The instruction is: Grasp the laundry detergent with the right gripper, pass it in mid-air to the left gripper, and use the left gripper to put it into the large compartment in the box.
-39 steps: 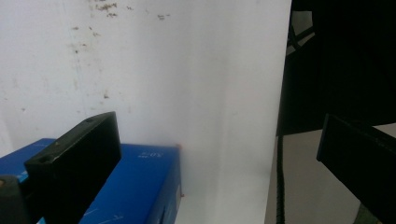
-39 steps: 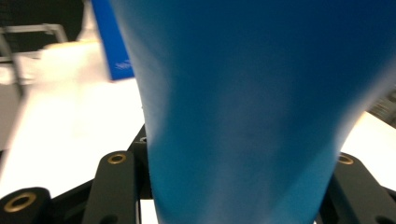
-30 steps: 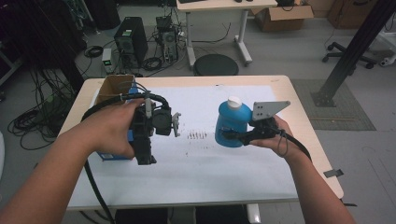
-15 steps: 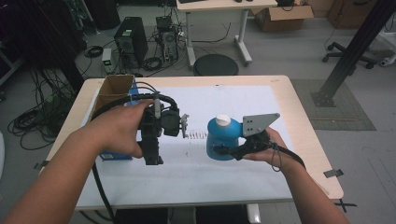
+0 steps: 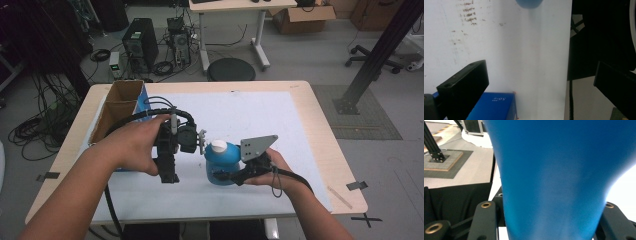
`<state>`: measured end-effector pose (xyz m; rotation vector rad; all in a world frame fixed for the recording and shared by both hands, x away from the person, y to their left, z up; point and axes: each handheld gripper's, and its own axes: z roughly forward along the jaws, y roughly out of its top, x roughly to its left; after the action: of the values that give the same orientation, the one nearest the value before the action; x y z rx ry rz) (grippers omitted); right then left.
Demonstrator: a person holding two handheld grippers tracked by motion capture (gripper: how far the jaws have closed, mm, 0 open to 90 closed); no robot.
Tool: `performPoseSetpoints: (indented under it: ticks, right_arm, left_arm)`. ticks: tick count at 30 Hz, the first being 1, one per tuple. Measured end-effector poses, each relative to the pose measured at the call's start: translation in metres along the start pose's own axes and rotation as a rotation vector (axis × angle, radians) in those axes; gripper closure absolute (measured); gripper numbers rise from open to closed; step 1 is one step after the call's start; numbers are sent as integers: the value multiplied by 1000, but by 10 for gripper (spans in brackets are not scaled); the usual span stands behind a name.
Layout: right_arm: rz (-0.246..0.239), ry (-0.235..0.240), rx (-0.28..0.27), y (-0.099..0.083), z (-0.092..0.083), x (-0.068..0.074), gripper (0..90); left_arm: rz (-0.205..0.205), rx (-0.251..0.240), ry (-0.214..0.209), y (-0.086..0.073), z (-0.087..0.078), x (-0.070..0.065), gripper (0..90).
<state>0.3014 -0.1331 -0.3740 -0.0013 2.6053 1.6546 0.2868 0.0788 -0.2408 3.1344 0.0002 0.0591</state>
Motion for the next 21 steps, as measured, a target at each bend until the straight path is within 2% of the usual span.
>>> performPoseSetpoints:
  ticks: [9,21]
  right_arm:
    - [-1,30,-13,-1,29,8,453]
    - [-3,40,-14,5,52,10,454]
  left_arm:
    - [-2,-4,-7,-1,5,-2,2]
    - [6,-6,-8,3,5,-4,2]
